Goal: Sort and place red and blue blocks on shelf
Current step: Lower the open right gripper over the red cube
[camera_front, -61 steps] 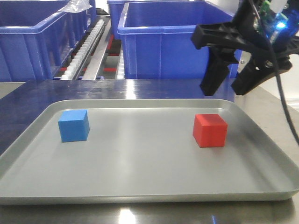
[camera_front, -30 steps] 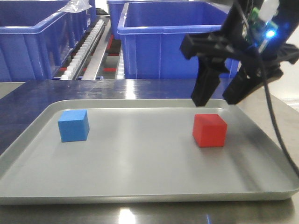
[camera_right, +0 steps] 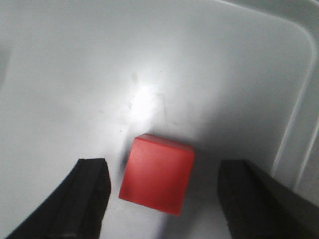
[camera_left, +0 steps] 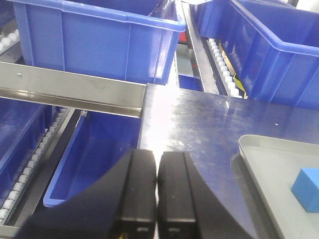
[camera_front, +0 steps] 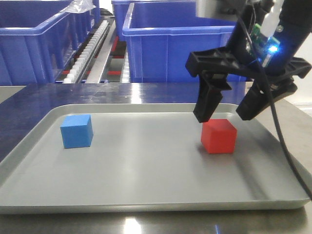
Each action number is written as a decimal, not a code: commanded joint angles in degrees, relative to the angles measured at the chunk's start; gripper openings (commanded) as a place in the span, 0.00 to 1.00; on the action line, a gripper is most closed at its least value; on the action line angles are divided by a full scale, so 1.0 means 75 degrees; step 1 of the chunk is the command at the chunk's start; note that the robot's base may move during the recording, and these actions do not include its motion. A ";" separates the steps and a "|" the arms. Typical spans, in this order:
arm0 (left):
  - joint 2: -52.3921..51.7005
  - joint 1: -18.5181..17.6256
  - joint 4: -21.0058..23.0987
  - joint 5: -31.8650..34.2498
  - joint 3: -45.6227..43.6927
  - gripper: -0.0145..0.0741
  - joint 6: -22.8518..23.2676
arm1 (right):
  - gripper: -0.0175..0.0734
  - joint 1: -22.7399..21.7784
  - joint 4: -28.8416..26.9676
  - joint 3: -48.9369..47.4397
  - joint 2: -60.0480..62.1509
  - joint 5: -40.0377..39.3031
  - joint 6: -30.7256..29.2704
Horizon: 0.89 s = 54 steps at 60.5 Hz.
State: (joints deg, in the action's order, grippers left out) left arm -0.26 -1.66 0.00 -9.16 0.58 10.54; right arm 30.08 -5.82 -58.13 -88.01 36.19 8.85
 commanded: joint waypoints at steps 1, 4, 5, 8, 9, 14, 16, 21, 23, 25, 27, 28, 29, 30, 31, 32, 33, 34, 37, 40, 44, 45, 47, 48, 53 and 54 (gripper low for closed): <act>-0.0110 0.0008 0.0000 0.0706 0.0172 0.32 0.0027 | 0.81 -0.0015 -0.0042 -0.0281 0.0185 -0.0182 -0.0035; -0.0110 0.0008 0.0000 0.0706 0.0172 0.32 0.0027 | 0.81 -0.0015 -0.0042 -0.0328 0.0136 -0.0146 -0.0035; -0.0110 0.0008 0.0000 0.0706 0.0172 0.32 0.0027 | 0.81 -0.0015 -0.0042 -0.0351 0.0100 -0.0123 -0.0035; -0.0110 0.0008 0.0000 0.0706 0.0172 0.32 0.0027 | 0.81 -0.0015 -0.0042 -0.0462 0.0016 -0.0027 -0.0035; -0.0110 0.0008 0.0000 0.0706 0.0172 0.32 0.0027 | 0.81 -0.0015 -0.0042 -0.0497 -0.0005 0.0015 -0.0035; -0.0110 0.0008 0.0000 0.0706 0.0172 0.32 0.0027 | 0.81 -0.0013 -0.0042 -0.0661 -0.0152 0.0197 -0.0035; -0.0110 0.0008 0.0000 0.0706 0.0172 0.32 0.0027 | 0.81 -0.0006 -0.0042 -0.0723 -0.0211 0.0269 -0.0035; -0.0110 0.0008 0.0000 0.0706 0.0172 0.32 0.0027 | 0.81 0.0035 -0.0034 -0.0790 -0.0294 0.0353 -0.0035; -0.0110 0.0008 0.0000 0.0706 0.0172 0.32 0.0027 | 0.81 0.0068 -0.0034 -0.0790 -0.0293 0.0360 -0.0035; -0.0110 0.0008 0.0000 0.0706 0.0172 0.32 0.0027 | 0.81 0.0099 -0.0034 -0.0790 -0.0293 0.0360 -0.0035; -0.0110 0.0008 0.0000 0.0706 0.0172 0.32 0.0027 | 0.81 0.0126 -0.0034 -0.0790 -0.0293 0.0360 -0.0035; -0.0110 0.0008 0.0000 0.0706 0.0172 0.32 0.0027 | 0.81 0.0138 -0.0034 -0.0790 -0.0293 0.0368 -0.0035; -0.0110 0.0008 0.0000 0.0706 0.0172 0.32 0.0027 | 0.81 0.0158 -0.0034 -0.0790 -0.0293 0.0368 -0.0035; -0.0110 0.0008 0.0000 0.0706 0.0172 0.32 0.0027 | 0.81 0.0171 -0.0034 -0.0790 -0.0293 0.0368 -0.0035; -0.0110 0.0008 0.0000 0.0706 0.0172 0.32 0.0027 | 0.81 0.0179 -0.0034 -0.0790 -0.0293 0.0368 -0.0035; -0.0110 0.0008 0.0000 0.0706 0.0172 0.32 0.0027 | 0.81 0.0179 -0.0034 -0.0790 -0.0293 0.0368 -0.0035; -0.0110 0.0008 0.0000 0.0706 0.0172 0.32 0.0027 | 0.81 0.0179 -0.0034 -0.0790 -0.0293 0.0368 -0.0035; -0.0110 0.0008 0.0000 0.0706 0.0172 0.32 0.0027 | 0.81 0.0179 -0.0034 -0.0790 -0.0293 0.0368 -0.0035; -0.0110 0.0008 0.0000 0.0706 0.0172 0.32 0.0027 | 0.81 0.0179 -0.0034 -0.0790 -0.0293 0.0368 -0.0035; -0.0110 0.0008 0.0000 0.0706 0.0172 0.32 0.0027 | 0.81 0.0179 -0.0034 -0.0790 -0.0293 0.0377 -0.0035; -0.0110 0.0008 0.0000 0.0706 0.0172 0.32 0.0027 | 0.81 0.0179 0.0039 -0.0790 -0.0293 0.0422 -0.0038; -0.0110 0.0008 0.0000 0.0706 0.0172 0.32 0.0027 | 0.81 0.0179 0.0063 -0.0790 -0.0293 0.0430 -0.0038; -0.0110 0.0008 0.0000 0.0706 0.0172 0.32 0.0027 | 0.81 0.0179 0.0147 -0.0790 -0.0293 0.0460 -0.0038; -0.0110 0.0008 0.0000 0.0706 0.0172 0.32 0.0027 | 0.81 0.0179 0.0206 -0.0790 -0.0293 0.0474 -0.0038; -0.0110 0.0008 0.0000 0.0706 0.0172 0.32 0.0027 | 0.81 0.0179 0.0338 -0.0790 -0.0293 0.0529 -0.0038; -0.0110 0.0008 0.0000 0.0706 0.0172 0.32 0.0027 | 0.81 0.0179 0.0346 -0.0790 -0.0293 0.0530 -0.0038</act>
State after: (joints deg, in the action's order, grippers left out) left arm -0.26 -1.66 0.00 -9.16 0.58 10.54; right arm 31.41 -4.70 -62.08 -92.38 41.05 8.85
